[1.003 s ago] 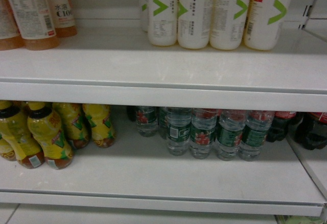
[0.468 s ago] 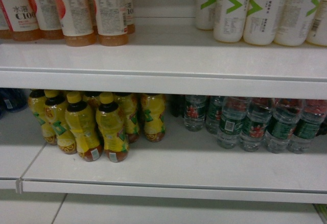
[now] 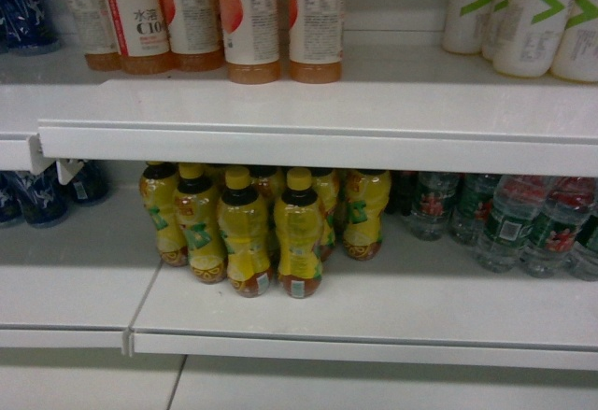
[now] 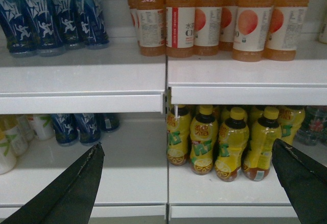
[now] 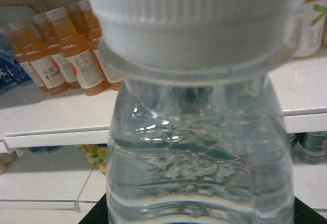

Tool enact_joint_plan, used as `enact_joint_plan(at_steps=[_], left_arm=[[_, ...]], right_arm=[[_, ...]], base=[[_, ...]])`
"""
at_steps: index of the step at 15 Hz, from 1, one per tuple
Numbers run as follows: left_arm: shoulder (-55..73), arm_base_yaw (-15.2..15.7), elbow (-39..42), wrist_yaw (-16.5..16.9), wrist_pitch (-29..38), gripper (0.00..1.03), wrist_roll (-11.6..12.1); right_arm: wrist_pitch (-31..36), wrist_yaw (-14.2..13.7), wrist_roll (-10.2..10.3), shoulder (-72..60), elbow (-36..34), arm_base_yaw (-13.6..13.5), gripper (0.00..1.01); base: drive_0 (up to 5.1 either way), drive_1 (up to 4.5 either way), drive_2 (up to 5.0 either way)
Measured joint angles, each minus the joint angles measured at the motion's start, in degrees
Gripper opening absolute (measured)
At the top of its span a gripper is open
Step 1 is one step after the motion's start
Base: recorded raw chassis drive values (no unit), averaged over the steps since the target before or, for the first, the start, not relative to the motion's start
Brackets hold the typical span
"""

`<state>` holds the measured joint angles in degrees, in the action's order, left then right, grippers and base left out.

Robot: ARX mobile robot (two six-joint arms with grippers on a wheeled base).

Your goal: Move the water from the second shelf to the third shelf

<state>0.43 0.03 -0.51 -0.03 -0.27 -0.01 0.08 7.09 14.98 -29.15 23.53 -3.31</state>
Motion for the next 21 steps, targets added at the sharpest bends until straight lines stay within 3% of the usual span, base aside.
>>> enact_joint_plan(at_steps=[7, 21], left_arm=[[0.0, 0.0, 0.0, 0.0, 0.0, 0.98, 0.0], [0.0, 0.0, 0.0, 0.0, 0.1, 0.98, 0.0]], right_arm=[[0.1, 0.0, 0.0, 0.0, 0.0, 0.0, 0.43], [0.0, 0.0, 0.0, 0.0, 0.0, 0.0, 0.42]], base=[[0.0, 0.0, 0.0], [-5.1, 2.38, 2.4]])
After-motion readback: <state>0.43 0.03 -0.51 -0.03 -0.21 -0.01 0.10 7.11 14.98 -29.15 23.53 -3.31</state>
